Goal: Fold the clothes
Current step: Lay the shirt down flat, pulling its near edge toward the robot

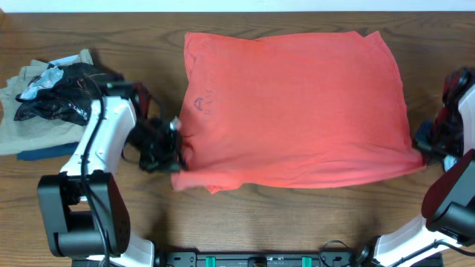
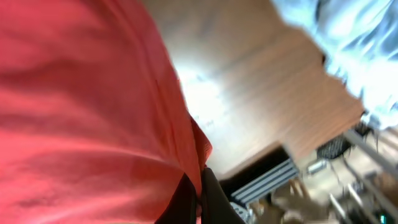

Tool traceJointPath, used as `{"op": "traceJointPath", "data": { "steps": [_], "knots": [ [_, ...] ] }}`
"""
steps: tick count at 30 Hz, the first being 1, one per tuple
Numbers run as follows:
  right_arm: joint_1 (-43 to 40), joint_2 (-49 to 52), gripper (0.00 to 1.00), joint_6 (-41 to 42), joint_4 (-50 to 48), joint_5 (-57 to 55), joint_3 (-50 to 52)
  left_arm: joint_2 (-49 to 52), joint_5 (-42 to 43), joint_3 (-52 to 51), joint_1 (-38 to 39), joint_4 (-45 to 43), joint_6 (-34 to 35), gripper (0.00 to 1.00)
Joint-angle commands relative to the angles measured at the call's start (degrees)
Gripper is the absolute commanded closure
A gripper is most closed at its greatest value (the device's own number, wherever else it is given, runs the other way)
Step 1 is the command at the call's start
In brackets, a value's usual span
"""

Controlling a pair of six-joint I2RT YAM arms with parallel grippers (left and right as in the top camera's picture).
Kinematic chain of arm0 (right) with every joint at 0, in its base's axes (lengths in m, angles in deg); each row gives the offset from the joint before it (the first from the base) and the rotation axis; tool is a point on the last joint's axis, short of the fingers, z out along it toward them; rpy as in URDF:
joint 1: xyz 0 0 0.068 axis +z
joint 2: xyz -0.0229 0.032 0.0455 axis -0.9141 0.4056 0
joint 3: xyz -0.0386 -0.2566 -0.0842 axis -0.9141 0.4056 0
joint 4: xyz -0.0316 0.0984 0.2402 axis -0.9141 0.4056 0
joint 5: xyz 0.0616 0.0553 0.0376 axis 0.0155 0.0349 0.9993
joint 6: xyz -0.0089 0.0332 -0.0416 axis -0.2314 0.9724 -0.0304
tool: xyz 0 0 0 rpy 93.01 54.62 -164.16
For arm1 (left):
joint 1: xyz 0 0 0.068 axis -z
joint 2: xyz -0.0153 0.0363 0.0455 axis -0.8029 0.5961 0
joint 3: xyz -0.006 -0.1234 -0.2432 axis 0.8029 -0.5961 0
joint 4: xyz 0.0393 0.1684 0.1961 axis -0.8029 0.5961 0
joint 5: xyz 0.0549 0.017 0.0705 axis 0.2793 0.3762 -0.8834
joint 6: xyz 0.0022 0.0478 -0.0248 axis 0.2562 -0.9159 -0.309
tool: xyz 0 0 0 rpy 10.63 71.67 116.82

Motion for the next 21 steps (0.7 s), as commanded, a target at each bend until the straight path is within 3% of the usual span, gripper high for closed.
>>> {"op": "traceJointPath", "data": {
  "steps": [1, 14, 18, 21],
  "knots": [
    [-2.67, 0.31, 0.99, 2.56, -0.39, -1.66, 2.95, -2.43, -5.46, -5.25, -2.01, -0.59, -0.76, 0.94],
    [-4.17, -2.12, 0.99, 3.26, 0.02, 0.48, 4.26, -20.63, -2.6, -9.64, -13.05, -1.95, 3.1, 0.94],
    [-3.45, -3.17, 0.99, 1.6, -3.39, 5.62, 4.26, -25.86, 1.31, -9.64, -12.9, -8.61, 3.34, 0.94],
    [-2.82, -3.17, 0.99, -0.96, -7.96, 11.21, 4.26, -26.77, 1.42, -9.64, -12.9, -17.03, 8.83, 0.94]
  ]
}}
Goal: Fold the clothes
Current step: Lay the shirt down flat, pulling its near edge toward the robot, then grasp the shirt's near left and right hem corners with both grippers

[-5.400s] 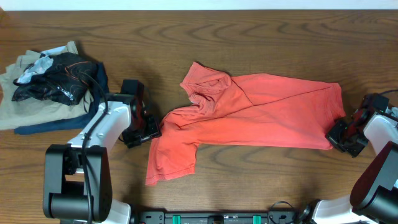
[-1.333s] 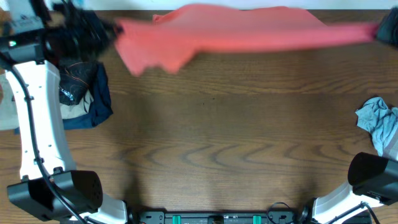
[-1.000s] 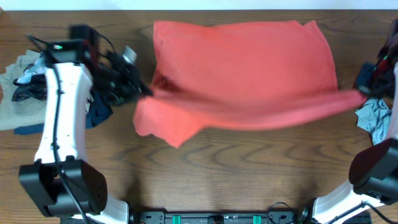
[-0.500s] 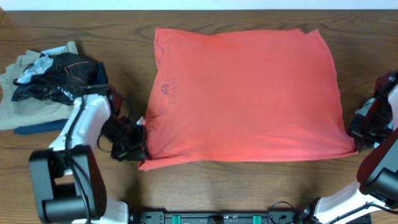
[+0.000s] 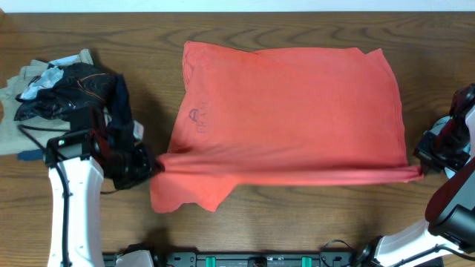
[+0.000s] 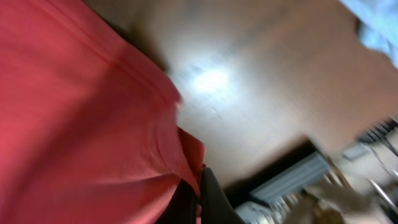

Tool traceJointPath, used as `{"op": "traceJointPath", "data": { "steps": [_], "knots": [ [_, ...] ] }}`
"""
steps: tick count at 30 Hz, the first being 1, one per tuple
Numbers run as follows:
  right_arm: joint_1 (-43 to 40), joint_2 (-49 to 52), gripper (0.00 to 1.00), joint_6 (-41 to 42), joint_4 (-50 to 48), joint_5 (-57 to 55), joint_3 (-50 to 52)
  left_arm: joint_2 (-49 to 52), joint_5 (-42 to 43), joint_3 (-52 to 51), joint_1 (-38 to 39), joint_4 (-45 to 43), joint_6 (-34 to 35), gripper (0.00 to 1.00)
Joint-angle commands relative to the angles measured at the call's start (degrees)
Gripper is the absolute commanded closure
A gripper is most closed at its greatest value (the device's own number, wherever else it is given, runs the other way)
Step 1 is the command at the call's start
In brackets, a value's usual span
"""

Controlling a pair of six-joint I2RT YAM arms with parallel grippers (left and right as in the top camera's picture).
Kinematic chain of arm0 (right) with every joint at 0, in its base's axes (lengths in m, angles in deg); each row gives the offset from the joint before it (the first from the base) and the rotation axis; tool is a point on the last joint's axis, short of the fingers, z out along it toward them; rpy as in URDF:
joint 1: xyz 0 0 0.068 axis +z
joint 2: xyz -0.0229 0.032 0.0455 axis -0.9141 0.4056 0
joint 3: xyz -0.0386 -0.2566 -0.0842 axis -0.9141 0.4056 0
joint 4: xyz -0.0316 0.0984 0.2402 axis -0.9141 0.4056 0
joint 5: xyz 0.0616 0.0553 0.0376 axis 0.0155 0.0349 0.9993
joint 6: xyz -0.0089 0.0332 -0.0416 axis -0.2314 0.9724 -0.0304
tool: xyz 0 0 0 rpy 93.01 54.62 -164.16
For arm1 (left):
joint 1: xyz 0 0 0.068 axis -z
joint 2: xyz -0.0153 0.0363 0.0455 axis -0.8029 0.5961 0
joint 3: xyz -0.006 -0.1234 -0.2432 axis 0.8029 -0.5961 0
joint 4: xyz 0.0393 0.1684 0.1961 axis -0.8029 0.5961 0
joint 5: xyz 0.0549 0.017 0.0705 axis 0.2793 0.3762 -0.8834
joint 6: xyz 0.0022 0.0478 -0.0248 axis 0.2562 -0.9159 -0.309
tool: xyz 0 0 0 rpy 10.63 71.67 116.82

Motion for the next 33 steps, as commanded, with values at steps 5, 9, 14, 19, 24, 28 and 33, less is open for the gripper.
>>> {"op": "traceJointPath", "data": {
  "steps": [5, 9, 14, 19, 24, 28, 33],
  "knots": [
    [1.29, -1.36, 0.99, -2.34, -10.95, 8.5, -0.13, 2.25, 10.86, 0.07, -0.11, -17.38, 9.68, 0.94],
    [1.31, -1.33, 0.99, -2.12, -17.57, 11.08, -0.13, 6.56, 11.3, 0.07, 1.75, -24.39, 12.17, 0.94],
    [1.33, -1.33, 0.99, -2.08, -25.7, 13.81, -0.13, 13.62, 11.28, 0.07, 5.44, -34.73, 13.44, 0.94],
    [1.66, -1.11, 0.99, -2.1, -31.85, 16.5, -0.13, 19.89, 11.19, 0.07, 8.92, -46.16, 15.61, 0.94],
    [3.65, -1.05, 0.56, -2.14, -36.09, 16.63, -0.13, 23.71, 10.29, 0.07, 10.29, -51.1, 15.61, 0.5],
    [4.57, -1.05, 0.36, -2.16, -34.75, 16.61, -0.13, 24.06, 6.14, 0.07, 10.27, -45.81, 15.54, 0.33],
    [4.59, -1.05, 0.54, -2.19, -28.5, 15.19, 0.15, 24.06, -1.36, 0.0, 10.47, -31.01, 15.54, 0.33]
  ]
}}
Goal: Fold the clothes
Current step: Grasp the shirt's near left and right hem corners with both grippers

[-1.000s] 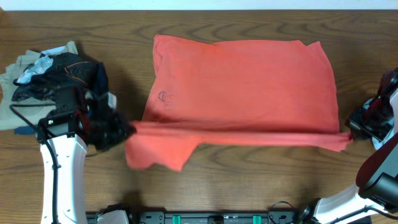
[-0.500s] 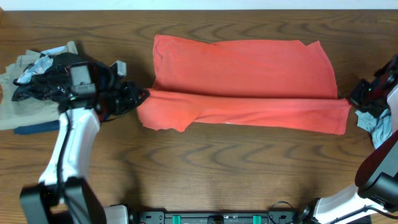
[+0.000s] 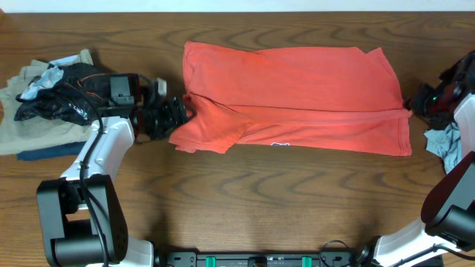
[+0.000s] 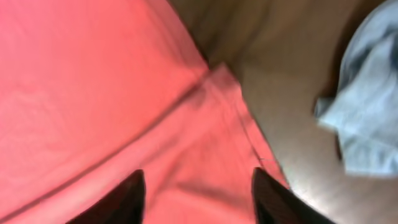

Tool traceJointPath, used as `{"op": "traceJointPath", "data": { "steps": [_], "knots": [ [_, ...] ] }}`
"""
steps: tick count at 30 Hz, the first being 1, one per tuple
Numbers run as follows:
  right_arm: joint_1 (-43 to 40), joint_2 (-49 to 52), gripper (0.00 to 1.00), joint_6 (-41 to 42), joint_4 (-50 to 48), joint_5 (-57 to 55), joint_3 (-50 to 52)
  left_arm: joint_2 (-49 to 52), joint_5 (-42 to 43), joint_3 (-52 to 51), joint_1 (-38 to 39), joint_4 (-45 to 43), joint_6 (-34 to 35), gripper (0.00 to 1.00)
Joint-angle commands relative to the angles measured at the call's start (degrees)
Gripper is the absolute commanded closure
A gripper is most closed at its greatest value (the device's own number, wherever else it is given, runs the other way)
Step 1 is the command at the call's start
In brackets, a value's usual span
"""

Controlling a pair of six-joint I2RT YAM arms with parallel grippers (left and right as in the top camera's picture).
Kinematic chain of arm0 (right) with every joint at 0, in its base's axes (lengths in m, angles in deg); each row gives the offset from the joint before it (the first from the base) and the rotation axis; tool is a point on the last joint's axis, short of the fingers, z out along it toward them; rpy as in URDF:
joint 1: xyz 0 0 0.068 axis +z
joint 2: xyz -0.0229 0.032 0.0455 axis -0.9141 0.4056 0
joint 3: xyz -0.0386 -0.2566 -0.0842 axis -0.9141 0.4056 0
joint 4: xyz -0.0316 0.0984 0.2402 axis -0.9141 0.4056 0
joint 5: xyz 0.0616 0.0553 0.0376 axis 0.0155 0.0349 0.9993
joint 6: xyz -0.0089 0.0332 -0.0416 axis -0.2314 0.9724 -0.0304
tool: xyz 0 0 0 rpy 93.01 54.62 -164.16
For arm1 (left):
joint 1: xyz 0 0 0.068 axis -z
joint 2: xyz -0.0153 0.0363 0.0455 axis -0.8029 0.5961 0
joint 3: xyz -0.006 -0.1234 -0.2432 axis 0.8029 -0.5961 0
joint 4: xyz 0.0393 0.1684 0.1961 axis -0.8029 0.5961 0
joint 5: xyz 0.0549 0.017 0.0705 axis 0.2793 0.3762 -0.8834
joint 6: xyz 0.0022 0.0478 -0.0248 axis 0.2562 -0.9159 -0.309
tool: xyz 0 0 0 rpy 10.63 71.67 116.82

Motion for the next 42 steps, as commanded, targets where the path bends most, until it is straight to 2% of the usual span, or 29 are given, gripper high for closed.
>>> {"op": "traceJointPath", "data": {
  "steps": [1, 3, 6, 15, 19, 22, 31, 35, 38, 42],
  "knots": [
    [0.39, -0.9, 0.61, -0.09, 3.02, -1.7, 0.44, 0.31, -7.8, 0.09, 0.35, 6.97, 0.13, 0.33],
    [0.59, -0.9, 0.73, -0.72, 4.11, -2.93, 1.81, 0.31, -11.19, -0.48, 0.59, 11.45, 0.13, 0.33],
    [1.22, -0.9, 0.8, -0.9, 2.16, -3.96, 5.46, 0.31, -11.91, -2.45, 0.81, 12.85, -0.28, 0.33],
    [1.31, -0.9, 0.8, -0.9, -8.7, -3.91, 17.0, 0.31, -11.82, -9.73, 0.83, 0.9, -0.28, 0.33],
    [1.31, -0.87, 0.87, -0.9, -12.24, -4.17, 19.91, 0.31, -11.26, -11.37, 0.83, -3.13, -0.28, 0.33],
    [1.27, -0.87, 0.94, -0.87, -12.87, -5.95, 21.42, 0.31, -11.28, -11.85, 1.6, -3.56, -0.48, 0.33],
    [1.2, -0.87, 0.95, -0.9, -12.87, -6.51, 21.99, 0.33, -12.26, -12.68, 7.87, -4.94, -0.46, 0.33],
    [1.2, -0.87, 0.95, -0.9, -12.83, -6.49, 21.99, 0.33, -19.47, -12.7, 9.31, -5.25, -0.39, 0.47],
    [1.2, -0.87, 0.95, -0.9, -12.81, -6.51, 21.99, 0.33, -24.48, -12.7, 9.33, -4.48, -0.24, 0.48],
    [1.2, -0.87, 0.95, -0.9, -12.83, -6.51, 21.99, 0.33, -25.44, -12.7, 9.33, -4.02, -0.33, 0.49]
  ]
}}
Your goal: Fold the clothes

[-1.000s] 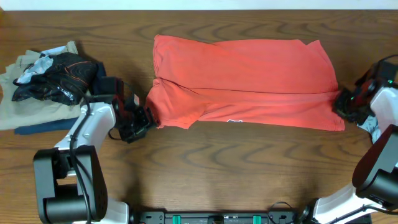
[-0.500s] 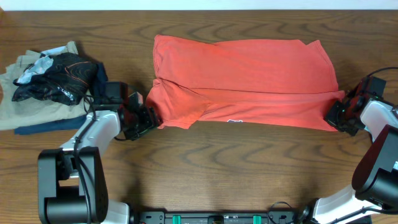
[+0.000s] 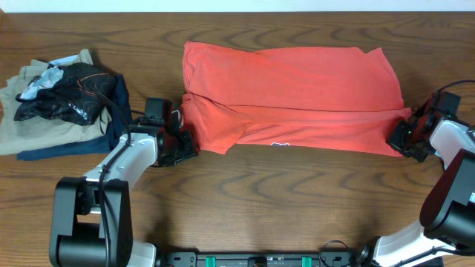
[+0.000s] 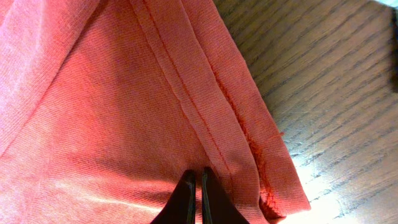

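Note:
The red shirt lies folded in half as a wide band across the far middle of the wooden table. A sleeve flap overlaps its front left. My left gripper sits at the shirt's front-left corner; its jaws are too small to read from overhead. My right gripper is at the front-right corner. In the right wrist view the shirt's hemmed edge fills the frame. The gripper is shut there, its black fingertips pinched on the fabric just inside the double seam.
A pile of other clothes, black, beige and blue, lies at the far left, close behind my left arm. Bare wood shows along the whole front of the table and to the right of the shirt's hem.
My right gripper was open above the shirt's right edge; it is now shut on the fabric at the front-right corner. My left gripper has moved from the shirt's left edge to its front-left corner.
The shirt lay spread out, both grippers at its front corners, the right one shut on it. Then the front edge hung lifted and stretched between the arms. Then the shirt lay folded in half with the right gripper open. Now both grippers are at the fold's front corners.

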Tool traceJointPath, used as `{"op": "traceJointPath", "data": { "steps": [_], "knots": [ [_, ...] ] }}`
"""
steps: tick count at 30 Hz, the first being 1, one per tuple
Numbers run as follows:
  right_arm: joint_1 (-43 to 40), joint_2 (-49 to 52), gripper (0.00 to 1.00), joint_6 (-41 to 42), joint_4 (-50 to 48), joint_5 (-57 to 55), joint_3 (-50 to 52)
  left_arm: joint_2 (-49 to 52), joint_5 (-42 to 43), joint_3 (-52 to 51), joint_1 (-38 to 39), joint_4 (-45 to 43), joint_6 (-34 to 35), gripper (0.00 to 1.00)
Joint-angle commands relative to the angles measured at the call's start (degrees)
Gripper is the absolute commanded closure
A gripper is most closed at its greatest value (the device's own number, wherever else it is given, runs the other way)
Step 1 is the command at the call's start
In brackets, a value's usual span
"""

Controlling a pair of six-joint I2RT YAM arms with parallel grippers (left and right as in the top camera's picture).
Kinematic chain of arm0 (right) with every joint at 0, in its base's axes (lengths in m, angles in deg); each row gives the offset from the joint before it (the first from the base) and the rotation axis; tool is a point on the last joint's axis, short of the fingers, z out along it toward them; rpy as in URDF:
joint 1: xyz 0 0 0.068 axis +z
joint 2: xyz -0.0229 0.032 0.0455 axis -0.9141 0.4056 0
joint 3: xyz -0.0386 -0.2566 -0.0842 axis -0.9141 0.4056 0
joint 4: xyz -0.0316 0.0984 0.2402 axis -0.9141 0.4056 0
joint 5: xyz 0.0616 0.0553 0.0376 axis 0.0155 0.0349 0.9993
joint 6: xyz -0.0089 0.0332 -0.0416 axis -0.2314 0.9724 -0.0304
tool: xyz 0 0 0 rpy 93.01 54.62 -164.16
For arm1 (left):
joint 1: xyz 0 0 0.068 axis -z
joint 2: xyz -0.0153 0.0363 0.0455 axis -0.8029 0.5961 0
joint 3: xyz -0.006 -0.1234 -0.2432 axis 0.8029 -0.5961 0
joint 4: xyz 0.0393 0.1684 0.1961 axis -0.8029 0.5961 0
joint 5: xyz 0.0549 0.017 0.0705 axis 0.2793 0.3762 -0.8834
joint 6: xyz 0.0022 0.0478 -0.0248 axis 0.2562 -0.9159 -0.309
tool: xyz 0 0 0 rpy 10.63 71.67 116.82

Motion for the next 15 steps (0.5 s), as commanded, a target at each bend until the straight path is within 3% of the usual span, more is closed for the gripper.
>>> {"op": "traceJointPath", "data": {
  "steps": [1, 15],
  "knots": [
    [0.42, 0.2, 0.95, -0.17, 0.68, -1.49, 1.55, 1.55, -6.95, -1.88, -0.2, 0.85, -0.33, 0.49],
    [0.42, 0.2, 0.95, -0.17, 0.68, -1.49, 1.55, 1.55, -7.85, -3.8, 3.45, 2.36, -1.42, 0.58]
  ]
}}
